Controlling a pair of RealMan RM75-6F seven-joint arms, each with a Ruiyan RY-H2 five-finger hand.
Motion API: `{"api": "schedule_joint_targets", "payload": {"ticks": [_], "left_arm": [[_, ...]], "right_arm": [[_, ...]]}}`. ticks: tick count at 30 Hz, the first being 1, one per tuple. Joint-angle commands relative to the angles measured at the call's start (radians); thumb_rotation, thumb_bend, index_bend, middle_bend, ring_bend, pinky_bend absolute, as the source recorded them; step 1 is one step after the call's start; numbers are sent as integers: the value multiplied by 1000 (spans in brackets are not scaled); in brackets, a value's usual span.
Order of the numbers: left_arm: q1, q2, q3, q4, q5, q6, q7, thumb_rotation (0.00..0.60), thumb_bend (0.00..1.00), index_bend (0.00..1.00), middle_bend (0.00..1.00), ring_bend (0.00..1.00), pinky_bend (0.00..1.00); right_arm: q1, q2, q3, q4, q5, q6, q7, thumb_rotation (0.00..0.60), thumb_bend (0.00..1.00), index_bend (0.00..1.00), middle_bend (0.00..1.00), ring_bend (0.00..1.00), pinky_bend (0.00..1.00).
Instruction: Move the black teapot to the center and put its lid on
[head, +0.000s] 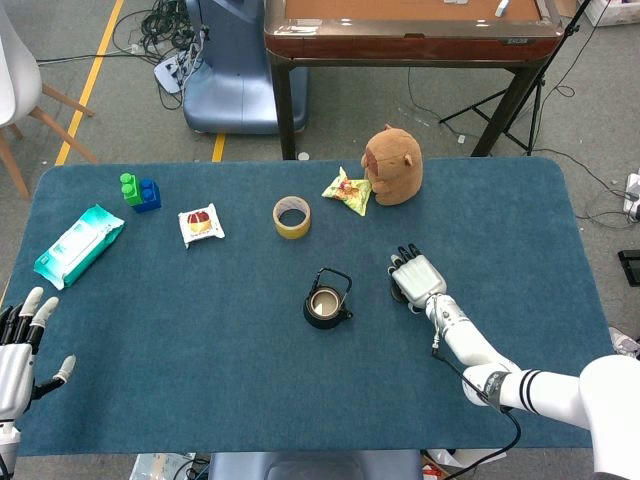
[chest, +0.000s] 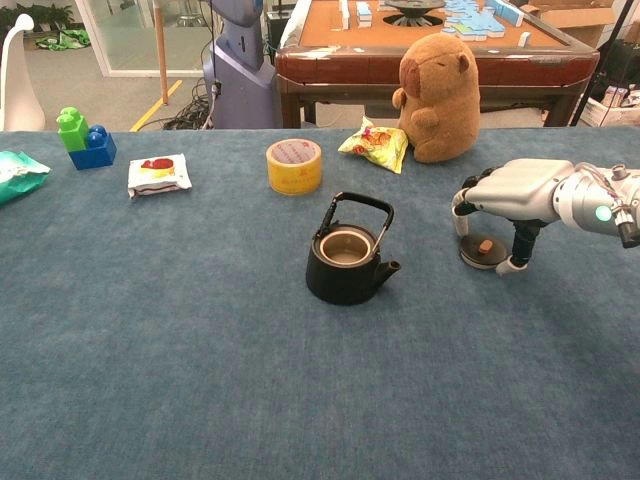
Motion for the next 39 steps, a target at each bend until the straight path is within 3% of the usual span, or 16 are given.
{"api": "schedule_joint_targets", "payload": {"ticks": [1, 12, 19, 30, 39], "left_arm": [[3, -1, -1, 1, 0, 1, -2, 600, 266, 105, 0, 0, 0], [13, -3, -7, 9, 4, 2, -12, 600, 266, 105, 0, 0, 0], [13, 2, -9, 4, 9, -3, -5, 600, 266, 105, 0, 0, 0], [16, 8, -9, -16, 28, -1, 11, 600, 266, 105, 0, 0, 0], [23, 11, -4, -24, 42, 4, 21, 600, 266, 105, 0, 0, 0]], "right_arm": [[2, -3, -1, 1, 2, 1, 2, 600, 212, 310, 145, 0, 44], [6, 7, -3, -16, -2, 17, 9, 600, 262, 399, 190, 0, 45], [24, 71, 34, -125, -19, 23, 45, 600, 263, 411, 206, 0, 45], [147, 135, 95, -281, 51, 2, -11, 600, 263, 415, 210, 0, 45], [270, 99, 96, -309, 161, 12, -106, 600, 263, 415, 210, 0, 45]]}}
